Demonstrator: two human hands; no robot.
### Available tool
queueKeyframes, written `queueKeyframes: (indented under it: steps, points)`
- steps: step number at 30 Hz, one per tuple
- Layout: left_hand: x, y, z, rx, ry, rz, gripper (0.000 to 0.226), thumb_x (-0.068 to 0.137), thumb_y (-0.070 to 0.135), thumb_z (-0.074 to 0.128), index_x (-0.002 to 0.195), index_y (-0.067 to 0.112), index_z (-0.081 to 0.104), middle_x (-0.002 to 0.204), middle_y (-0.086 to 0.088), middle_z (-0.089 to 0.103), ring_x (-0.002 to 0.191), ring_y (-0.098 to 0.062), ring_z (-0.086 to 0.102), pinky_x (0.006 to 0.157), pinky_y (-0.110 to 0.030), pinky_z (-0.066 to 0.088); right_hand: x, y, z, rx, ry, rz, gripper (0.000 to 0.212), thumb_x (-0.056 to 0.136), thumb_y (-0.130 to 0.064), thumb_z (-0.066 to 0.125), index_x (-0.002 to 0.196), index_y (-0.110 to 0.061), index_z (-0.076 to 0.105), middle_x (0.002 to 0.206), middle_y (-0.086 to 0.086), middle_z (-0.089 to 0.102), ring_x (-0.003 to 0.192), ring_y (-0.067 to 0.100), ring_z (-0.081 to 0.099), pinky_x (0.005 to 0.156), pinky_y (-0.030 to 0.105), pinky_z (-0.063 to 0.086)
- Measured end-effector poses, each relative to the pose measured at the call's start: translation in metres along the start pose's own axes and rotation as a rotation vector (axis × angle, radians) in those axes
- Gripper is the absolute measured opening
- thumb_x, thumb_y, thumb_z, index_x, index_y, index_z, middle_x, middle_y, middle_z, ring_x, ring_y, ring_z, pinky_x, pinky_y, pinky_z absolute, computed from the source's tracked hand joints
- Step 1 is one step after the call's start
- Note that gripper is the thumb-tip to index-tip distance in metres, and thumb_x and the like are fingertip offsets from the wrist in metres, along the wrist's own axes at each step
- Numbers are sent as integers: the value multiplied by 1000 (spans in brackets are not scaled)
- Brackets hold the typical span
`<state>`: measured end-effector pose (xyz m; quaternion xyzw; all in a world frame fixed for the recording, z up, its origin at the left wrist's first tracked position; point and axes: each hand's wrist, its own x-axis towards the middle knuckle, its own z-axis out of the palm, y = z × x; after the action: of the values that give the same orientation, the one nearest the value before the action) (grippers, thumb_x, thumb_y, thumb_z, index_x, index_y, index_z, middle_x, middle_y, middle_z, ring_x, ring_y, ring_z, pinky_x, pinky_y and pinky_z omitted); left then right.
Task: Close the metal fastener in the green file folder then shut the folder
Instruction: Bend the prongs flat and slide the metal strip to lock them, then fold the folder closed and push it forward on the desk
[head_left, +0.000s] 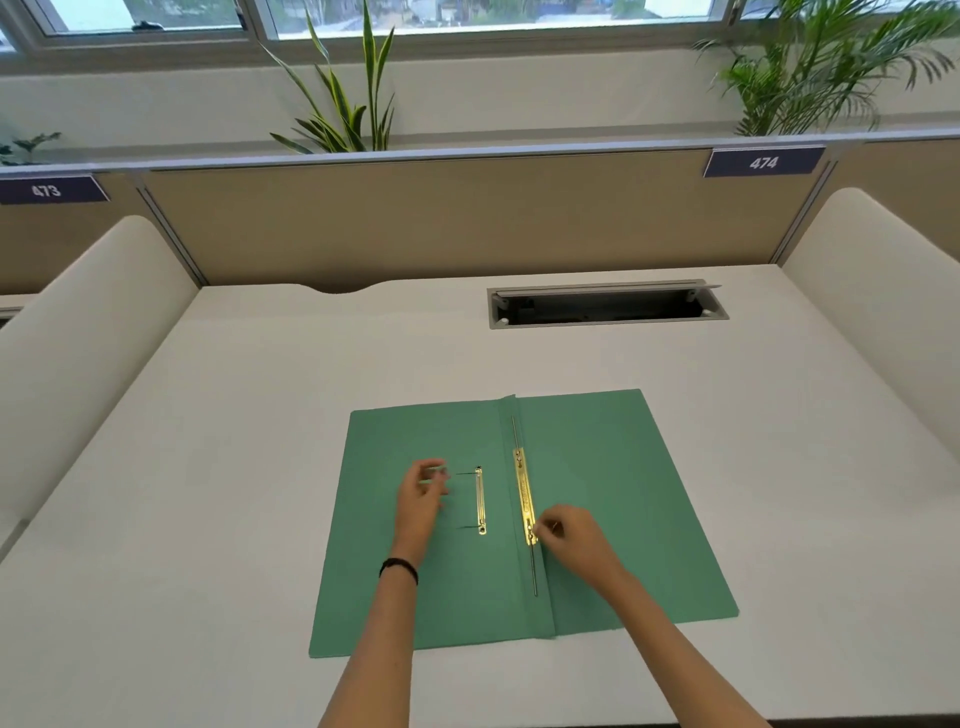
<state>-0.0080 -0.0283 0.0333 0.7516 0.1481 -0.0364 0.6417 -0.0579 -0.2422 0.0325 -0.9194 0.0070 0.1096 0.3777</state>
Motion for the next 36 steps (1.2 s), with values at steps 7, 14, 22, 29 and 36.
queueKeyframes:
  steps: [7, 14, 22, 29, 36]
  points:
    - [-17, -48, -97, 237, 448, -116, 22, 92, 7, 54, 111, 4, 65, 119, -19, 61, 100, -32, 61, 92, -43, 51, -2, 15, 20, 127, 177, -96, 16, 88, -4, 57, 101, -11, 65, 84, 4, 64, 70, 13, 58, 66, 23, 49]
    - [-26, -61, -139, 165, 379, -230, 35, 93, 5, 53, 128, 1, 57, 128, -21, 60, 121, -35, 54, 108, -45, 41, -8, 18, 32, -152, 211, -264, 34, 84, -2, 61, 118, -9, 61, 103, 4, 63, 68, 10, 59, 56, 11, 42]
    - [-17, -48, -145, 18, 274, -330, 28, 97, 8, 50, 119, -7, 62, 124, -23, 63, 103, -25, 57, 89, -36, 43, -8, 15, 31, -286, 262, -331, 34, 77, 2, 68, 110, -1, 64, 97, 10, 67, 64, 16, 64, 47, 21, 53]
    - [-20, -34, -147, -77, 418, -284, 27, 94, 0, 48, 113, -12, 63, 102, -22, 65, 82, -28, 60, 67, -28, 49, -5, 13, 38, -262, 225, -337, 28, 81, 0, 63, 109, -3, 65, 100, 8, 67, 70, 16, 65, 55, 22, 53]
    - [-24, 26, -157, -32, 382, -72, 23, 94, 10, 50, 102, 7, 71, 96, -15, 70, 78, -25, 62, 64, -27, 49, 19, -1, 24, -133, -19, -219, 27, 94, -12, 46, 113, -12, 65, 112, 4, 63, 91, 16, 61, 72, 20, 41]
